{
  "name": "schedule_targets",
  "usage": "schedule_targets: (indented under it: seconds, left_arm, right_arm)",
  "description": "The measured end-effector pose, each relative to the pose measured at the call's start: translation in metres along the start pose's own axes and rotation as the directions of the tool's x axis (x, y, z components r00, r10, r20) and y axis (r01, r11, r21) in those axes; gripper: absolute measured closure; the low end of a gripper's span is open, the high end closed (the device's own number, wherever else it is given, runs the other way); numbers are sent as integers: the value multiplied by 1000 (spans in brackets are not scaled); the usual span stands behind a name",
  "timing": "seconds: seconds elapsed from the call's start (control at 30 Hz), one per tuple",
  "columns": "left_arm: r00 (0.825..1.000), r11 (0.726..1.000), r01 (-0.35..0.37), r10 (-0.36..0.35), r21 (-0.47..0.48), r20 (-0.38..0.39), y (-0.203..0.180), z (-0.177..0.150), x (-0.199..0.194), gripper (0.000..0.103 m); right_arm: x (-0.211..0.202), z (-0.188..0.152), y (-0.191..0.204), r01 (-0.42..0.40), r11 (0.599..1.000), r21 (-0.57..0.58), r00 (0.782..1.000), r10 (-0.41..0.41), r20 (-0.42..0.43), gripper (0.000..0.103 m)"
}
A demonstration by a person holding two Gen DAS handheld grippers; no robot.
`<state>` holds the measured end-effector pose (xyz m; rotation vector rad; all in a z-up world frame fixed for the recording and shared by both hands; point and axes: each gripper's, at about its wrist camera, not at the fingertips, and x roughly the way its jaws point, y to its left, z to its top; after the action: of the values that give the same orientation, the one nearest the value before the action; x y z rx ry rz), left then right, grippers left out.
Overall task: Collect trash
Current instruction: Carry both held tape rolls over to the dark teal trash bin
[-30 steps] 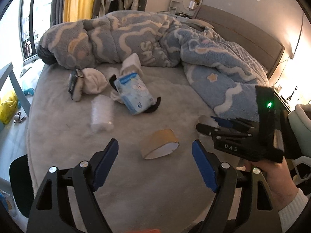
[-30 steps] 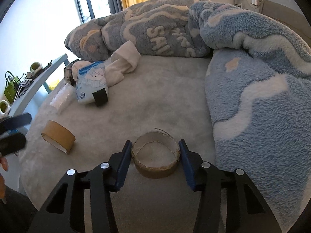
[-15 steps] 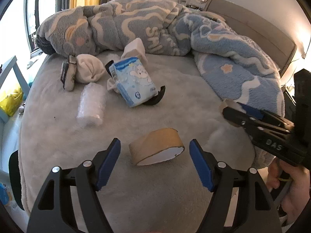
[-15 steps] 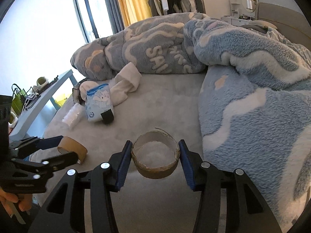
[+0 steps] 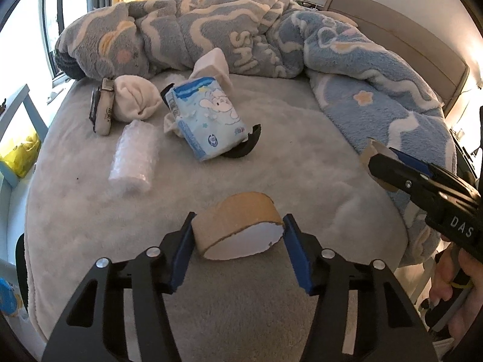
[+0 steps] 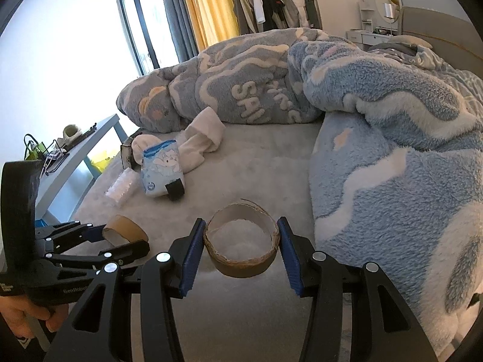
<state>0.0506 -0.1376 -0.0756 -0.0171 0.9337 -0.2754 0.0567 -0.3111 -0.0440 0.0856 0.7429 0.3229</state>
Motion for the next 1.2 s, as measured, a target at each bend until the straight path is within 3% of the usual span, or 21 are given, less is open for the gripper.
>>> schedule_targets:
  seconds: [0.23,0.47,0.87,1.2]
  left_arm:
    - [999,1000,-2,1,17,36,8,2,-16,46]
    - [996,1000,9,-8,-11,84,39,4,-40,46]
    - [990,996,-38,49,-82,130,121,1,-74,46]
    - [987,982,-94,114,-164,116,200,-17,-88,46]
  right_arm:
    - [2,10,16,-19,1000,-5,1000,19,14,54]
    - [14,22,51,-61,998,-23,998,61,10,54]
    - [37,32,126,-123,988,-89,992,121,-32,54]
    - [57,44,189,-171,976,-133,985,164,-57,54]
